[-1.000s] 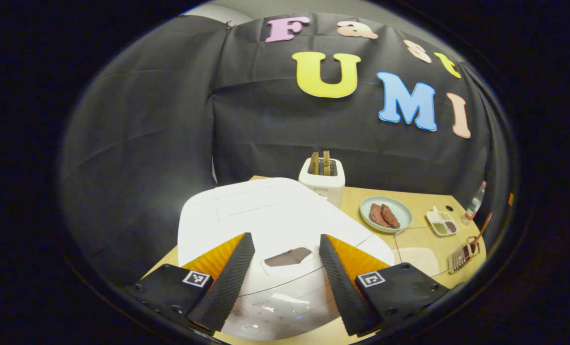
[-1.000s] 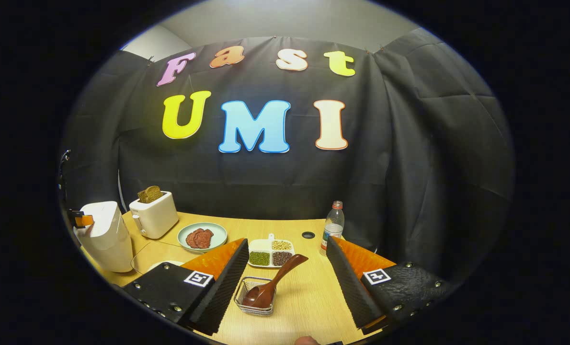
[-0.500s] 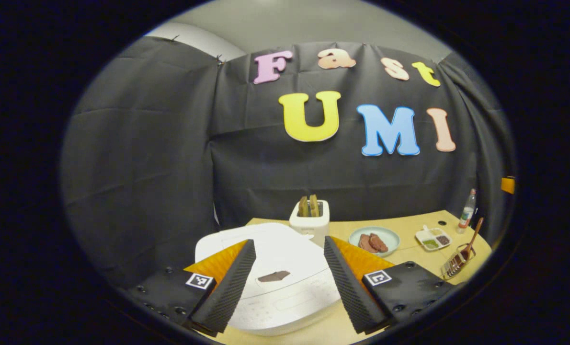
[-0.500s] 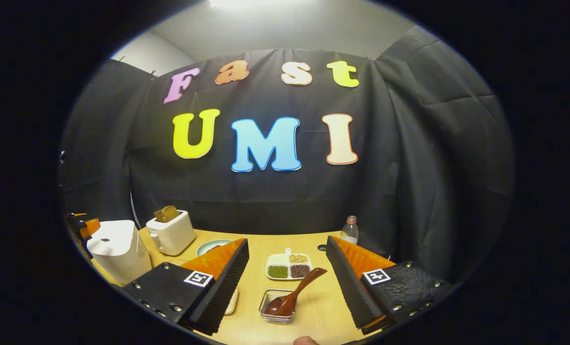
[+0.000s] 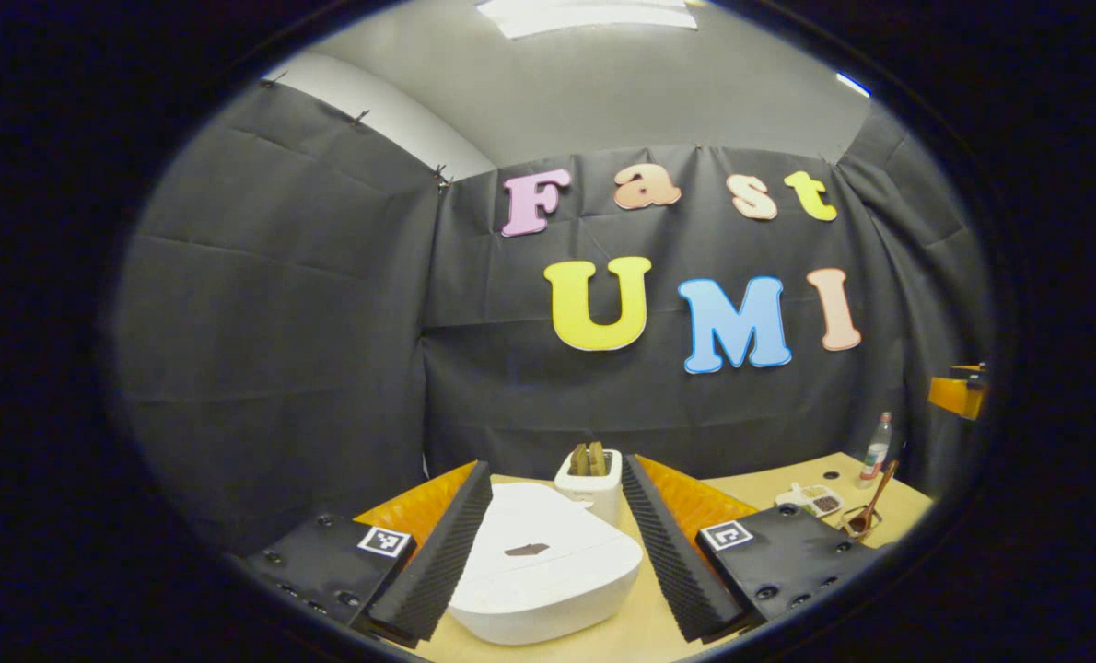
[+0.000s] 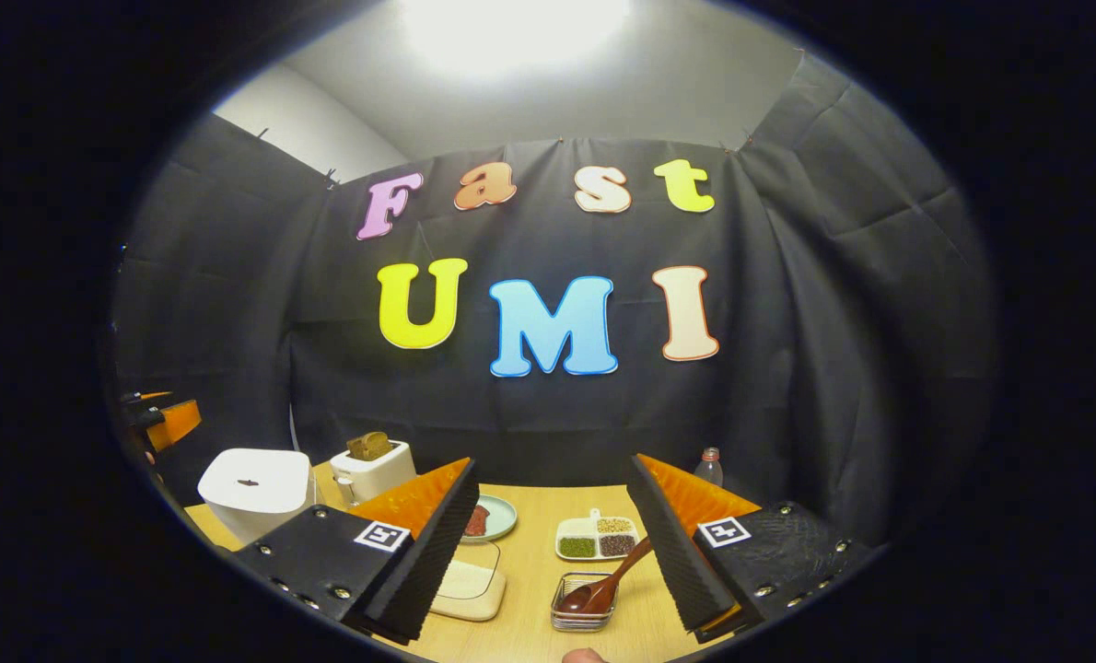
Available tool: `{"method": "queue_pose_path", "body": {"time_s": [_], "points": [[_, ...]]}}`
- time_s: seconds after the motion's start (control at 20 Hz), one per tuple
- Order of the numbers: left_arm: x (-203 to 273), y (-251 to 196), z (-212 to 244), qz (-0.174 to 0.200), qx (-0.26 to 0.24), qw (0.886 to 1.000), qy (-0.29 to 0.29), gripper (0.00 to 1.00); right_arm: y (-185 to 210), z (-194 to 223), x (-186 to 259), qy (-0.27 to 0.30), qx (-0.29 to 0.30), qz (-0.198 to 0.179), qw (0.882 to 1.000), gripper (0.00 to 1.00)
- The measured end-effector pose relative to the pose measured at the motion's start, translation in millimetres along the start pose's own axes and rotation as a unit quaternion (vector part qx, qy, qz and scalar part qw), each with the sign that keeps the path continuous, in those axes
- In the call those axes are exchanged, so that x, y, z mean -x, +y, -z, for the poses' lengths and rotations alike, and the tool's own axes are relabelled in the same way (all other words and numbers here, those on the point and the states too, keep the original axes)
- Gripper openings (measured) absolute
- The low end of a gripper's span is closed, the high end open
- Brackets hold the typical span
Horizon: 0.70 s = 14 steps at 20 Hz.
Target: Close the left gripper, press the button to open the rice cooker; take a wooden spoon from the chopstick holder with the right hand, scoop a spoonful of rice and pour it into the rice cooker, then put the wooden spoon back into the chopstick holder.
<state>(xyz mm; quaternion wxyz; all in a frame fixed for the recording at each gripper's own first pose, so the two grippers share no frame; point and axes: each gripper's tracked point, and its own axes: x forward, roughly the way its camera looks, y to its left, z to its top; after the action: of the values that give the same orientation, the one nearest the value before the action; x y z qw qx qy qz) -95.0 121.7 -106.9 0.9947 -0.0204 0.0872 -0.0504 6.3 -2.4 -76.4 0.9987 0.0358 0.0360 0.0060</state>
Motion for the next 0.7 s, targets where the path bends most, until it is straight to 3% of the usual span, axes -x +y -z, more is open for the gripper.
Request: {"method": "queue_pose_path", "body": {"time_s": [0.6, 0.7], "points": [[25.5, 23.4, -11.1, -0.013, 0.003, 1.0, -0.017, 0.98, 45.0, -12.2, -3.1, -0.015, 0.019, -0.042, 0.999, 0.98], [25.2, 24.2, -12.8, -0.011, 0.001, 1.0, -0.02, 0.98, 48.5, -14.2, -2.9, -0.017, 0.019, -0.043, 0.999, 0.94]]}}
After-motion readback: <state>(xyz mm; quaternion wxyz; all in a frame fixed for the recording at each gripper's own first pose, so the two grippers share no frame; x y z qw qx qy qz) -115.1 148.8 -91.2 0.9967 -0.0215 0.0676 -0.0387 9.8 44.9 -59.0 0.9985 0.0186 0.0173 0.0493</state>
